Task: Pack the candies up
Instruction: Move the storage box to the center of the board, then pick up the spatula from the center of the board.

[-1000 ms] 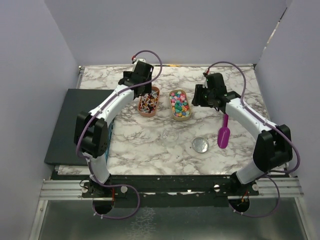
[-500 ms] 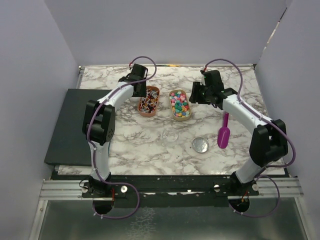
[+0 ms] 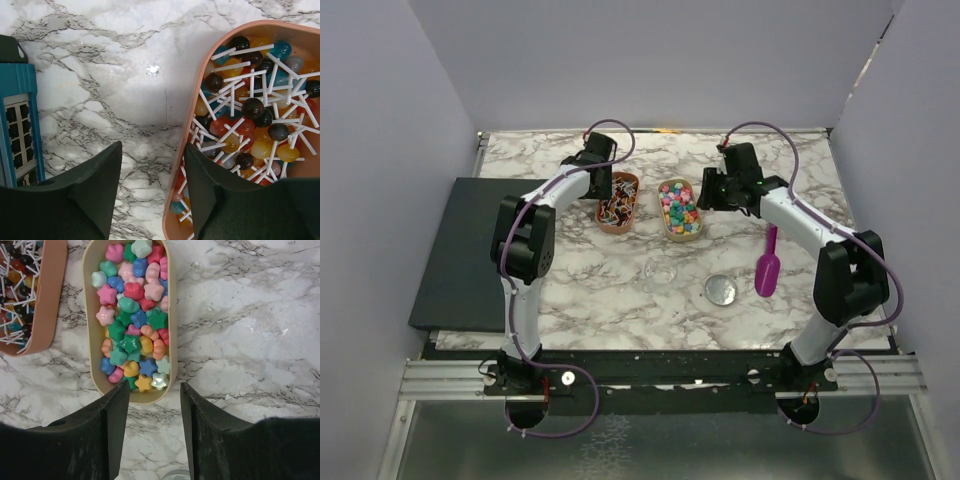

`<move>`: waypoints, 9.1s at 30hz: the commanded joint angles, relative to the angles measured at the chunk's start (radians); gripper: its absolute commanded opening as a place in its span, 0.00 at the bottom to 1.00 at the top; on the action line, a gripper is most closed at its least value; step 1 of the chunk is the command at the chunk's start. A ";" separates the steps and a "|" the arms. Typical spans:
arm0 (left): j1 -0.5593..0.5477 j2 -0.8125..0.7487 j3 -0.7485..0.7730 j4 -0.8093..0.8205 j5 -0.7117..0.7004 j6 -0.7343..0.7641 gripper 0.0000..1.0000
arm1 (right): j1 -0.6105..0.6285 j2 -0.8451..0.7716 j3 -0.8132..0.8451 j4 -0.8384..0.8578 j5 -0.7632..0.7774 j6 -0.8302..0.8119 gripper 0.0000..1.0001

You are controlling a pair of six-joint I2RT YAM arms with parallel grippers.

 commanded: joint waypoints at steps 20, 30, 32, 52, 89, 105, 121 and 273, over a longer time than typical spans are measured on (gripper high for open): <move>-0.005 0.041 -0.022 0.002 0.065 0.005 0.13 | 0.006 0.176 0.126 -0.037 0.043 -0.022 0.40; -0.060 -0.013 -0.078 0.001 0.059 -0.006 0.00 | 0.006 0.140 0.052 -0.018 0.045 -0.013 0.40; -0.074 -0.027 -0.089 0.003 0.065 -0.010 0.00 | 0.006 0.116 0.030 -0.014 0.035 -0.008 0.40; -0.174 -0.064 -0.138 0.022 0.044 -0.152 0.00 | 0.019 -0.201 -0.196 -0.030 0.051 0.018 0.45; -0.234 -0.354 -0.241 0.042 0.006 -0.145 0.53 | 0.018 -0.477 -0.307 -0.168 0.444 0.084 0.65; -0.241 -0.721 -0.471 0.056 0.172 -0.016 0.78 | -0.098 -0.394 -0.383 -0.138 0.528 0.113 0.73; -0.266 -0.886 -0.671 0.182 0.187 -0.016 0.99 | -0.287 -0.180 -0.373 -0.020 0.307 0.102 0.73; -0.826 -1.101 -0.532 -0.202 0.209 0.361 0.00 | 0.212 -0.668 -0.030 -0.339 -0.766 -0.778 0.79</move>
